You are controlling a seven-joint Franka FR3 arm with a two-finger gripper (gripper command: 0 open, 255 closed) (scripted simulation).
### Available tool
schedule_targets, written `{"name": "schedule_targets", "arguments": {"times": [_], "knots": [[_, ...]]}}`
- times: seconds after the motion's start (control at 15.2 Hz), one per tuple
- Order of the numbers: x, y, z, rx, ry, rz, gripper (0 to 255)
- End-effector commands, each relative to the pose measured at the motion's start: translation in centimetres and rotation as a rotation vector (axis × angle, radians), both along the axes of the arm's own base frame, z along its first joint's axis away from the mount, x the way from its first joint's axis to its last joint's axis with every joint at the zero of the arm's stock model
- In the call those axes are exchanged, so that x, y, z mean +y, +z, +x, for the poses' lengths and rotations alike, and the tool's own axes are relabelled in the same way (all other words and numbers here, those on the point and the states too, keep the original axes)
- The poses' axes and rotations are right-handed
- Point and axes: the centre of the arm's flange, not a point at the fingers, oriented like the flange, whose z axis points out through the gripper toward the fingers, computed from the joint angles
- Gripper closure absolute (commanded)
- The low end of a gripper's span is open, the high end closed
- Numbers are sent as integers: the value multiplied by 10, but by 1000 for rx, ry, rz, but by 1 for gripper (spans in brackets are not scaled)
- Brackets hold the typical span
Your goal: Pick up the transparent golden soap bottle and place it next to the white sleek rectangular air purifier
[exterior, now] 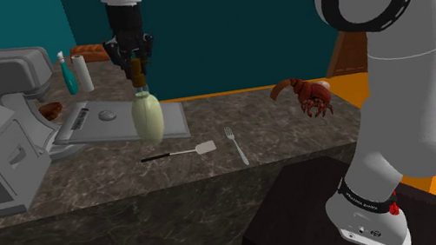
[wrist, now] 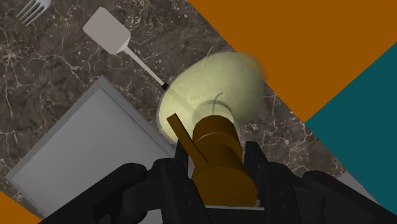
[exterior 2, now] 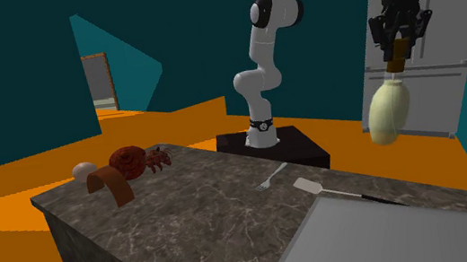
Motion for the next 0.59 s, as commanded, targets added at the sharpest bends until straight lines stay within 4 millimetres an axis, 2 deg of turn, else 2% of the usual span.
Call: {"name": "schedule_targets", "arguments": {"times": [0.0,0.53], "knots": [[-1,-11,0,-1,0,1,255],[-1,-54,0,-1,0,1,255]]}}
